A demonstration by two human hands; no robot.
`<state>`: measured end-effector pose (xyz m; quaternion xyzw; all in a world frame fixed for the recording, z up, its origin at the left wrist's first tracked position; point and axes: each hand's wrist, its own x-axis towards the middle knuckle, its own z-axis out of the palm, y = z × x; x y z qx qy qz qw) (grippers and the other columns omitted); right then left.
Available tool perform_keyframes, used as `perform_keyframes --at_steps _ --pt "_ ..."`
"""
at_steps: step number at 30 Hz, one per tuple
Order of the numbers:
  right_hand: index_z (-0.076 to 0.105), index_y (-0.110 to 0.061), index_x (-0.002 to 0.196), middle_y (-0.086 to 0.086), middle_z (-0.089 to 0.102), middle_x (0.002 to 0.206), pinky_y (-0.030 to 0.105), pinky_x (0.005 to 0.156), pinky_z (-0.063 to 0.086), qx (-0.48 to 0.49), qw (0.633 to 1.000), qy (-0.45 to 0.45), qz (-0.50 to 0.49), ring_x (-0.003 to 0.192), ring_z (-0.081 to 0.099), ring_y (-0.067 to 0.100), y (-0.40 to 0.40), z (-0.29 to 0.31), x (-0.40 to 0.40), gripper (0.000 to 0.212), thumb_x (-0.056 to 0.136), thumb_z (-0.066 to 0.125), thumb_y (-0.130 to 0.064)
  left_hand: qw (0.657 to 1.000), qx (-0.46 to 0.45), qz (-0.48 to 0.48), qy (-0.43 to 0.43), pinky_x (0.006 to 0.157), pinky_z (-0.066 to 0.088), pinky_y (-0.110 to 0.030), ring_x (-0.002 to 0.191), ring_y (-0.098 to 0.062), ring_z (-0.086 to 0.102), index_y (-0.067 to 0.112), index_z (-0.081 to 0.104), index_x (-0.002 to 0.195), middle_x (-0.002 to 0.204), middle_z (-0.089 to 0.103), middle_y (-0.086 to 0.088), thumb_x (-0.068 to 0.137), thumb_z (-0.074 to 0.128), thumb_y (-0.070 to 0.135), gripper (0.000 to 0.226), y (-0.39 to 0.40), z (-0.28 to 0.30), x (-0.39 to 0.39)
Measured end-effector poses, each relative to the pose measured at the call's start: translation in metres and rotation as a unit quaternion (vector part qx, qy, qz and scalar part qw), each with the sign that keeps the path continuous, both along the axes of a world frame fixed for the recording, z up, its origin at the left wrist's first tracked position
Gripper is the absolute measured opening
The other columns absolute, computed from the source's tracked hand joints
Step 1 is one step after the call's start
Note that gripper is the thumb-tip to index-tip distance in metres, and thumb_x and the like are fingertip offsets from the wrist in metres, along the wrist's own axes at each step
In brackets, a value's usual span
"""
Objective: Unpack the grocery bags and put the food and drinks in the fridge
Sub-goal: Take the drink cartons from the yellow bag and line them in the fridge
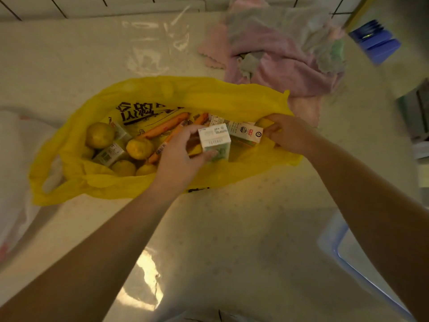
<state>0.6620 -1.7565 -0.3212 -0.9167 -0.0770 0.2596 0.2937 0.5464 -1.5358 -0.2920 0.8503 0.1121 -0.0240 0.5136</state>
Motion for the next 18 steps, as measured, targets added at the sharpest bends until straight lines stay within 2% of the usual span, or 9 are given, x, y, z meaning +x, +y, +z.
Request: perform_keyframes --at_steps 2,3,5,7,9,12,13,15,18 --pt "0.054 -0.019 0.116 -0.005 0.06 0.111 0.02 0.051 0.049 0.041 0.998 0.035 -0.023 0.045 0.059 0.004 0.004 -0.006 0.003 0.023 0.094 0.048 -0.014 0.999 -0.032 -0.004 0.015 0.08 0.043 -0.002 0.095 0.026 0.047 0.031 0.053 0.11 0.103 0.053 0.028 0.076 0.073 0.014 0.042 -0.009 -0.008 -0.01" --pt "0.054 -0.018 0.112 -0.004 0.06 0.115 0.021 0.05 0.048 0.052 0.997 0.039 -0.034 0.046 0.06 0.006 0.007 -0.009 0.003 0.02 0.094 0.049 -0.015 0.999 -0.036 -0.008 0.019 0.082 0.045 -0.005 0.098 0.022 0.049 0.033 0.052 0.108 0.103 0.053 0.028 0.077 0.073 0.015 0.042 -0.012 -0.012 -0.013" --pt "0.056 -0.018 0.108 -0.003 0.062 0.116 0.029 0.061 0.05 0.037 0.998 -0.018 -0.047 0.067 0.065 0.015 0.011 -0.012 0.003 0.018 0.091 0.056 -0.023 0.999 -0.029 -0.017 0.019 0.086 0.047 -0.011 0.103 0.012 0.051 0.038 0.049 0.103 0.104 0.053 0.027 0.077 0.073 0.016 0.041 -0.014 -0.014 -0.017" --pt "0.057 -0.016 0.105 -0.002 0.064 0.106 0.03 0.071 0.045 0.005 0.988 -0.15 -0.043 0.089 0.061 0.016 0.013 -0.008 0.003 0.027 0.084 0.065 -0.031 0.999 -0.007 -0.036 0.024 0.088 0.049 -0.018 0.11 0.004 0.051 0.036 0.048 0.104 0.109 0.053 0.022 0.077 0.074 0.016 0.042 -0.013 -0.014 -0.014" --pt "0.053 -0.016 0.108 0.001 0.061 0.104 0.029 0.07 0.04 0.005 0.968 -0.248 -0.027 0.093 0.057 0.017 0.015 -0.001 0.004 0.038 0.08 0.07 -0.033 0.997 0.015 -0.064 0.037 0.09 0.049 -0.022 0.113 0.001 0.049 0.034 0.047 0.109 0.114 0.052 0.02 0.076 0.075 0.019 0.046 -0.009 -0.012 -0.011" --pt "0.044 -0.023 0.128 0.005 0.057 0.112 0.035 0.07 0.043 -0.039 0.963 -0.266 0.006 0.097 0.057 0.023 0.023 0.003 0.012 0.054 0.081 0.068 -0.036 0.993 0.026 -0.103 0.052 0.095 0.046 -0.026 0.115 0.002 0.046 0.032 0.045 0.121 0.119 0.049 0.021 0.071 0.079 0.026 0.061 -0.003 -0.01 -0.005" --pt "0.047 -0.025 0.127 0.005 0.057 0.111 0.036 0.07 0.044 -0.064 0.962 -0.266 0.025 0.096 0.058 0.024 0.026 0.003 0.014 0.049 0.083 0.065 -0.038 0.991 0.031 -0.115 0.056 0.097 0.045 -0.027 0.117 0.003 0.044 0.031 0.044 0.126 0.123 0.048 0.02 0.069 0.08 0.028 0.067 0.0 -0.01 -0.003" --pt "0.06 -0.025 0.112 0.0 0.062 0.098 0.035 0.068 0.044 -0.059 0.962 -0.267 0.024 0.089 0.059 0.022 0.03 0.004 0.017 0.028 0.087 0.059 -0.037 0.986 0.047 -0.147 0.066 0.101 0.042 -0.028 0.12 0.004 0.041 0.031 0.04 0.133 0.132 0.045 0.018 0.068 0.08 0.032 0.076 0.004 -0.007 0.001" --pt "0.061 -0.023 0.096 -0.009 0.06 0.071 0.031 0.061 0.045 0.027 0.967 -0.235 -0.091 0.072 0.061 0.013 0.033 0.001 0.023 0.014 0.091 0.054 -0.034 0.969 0.083 -0.223 0.062 0.108 0.035 -0.03 0.129 0.003 0.032 0.032 0.037 0.137 0.143 0.037 0.015 0.065 0.08 0.04 0.085 0.009 -0.002 0.006"
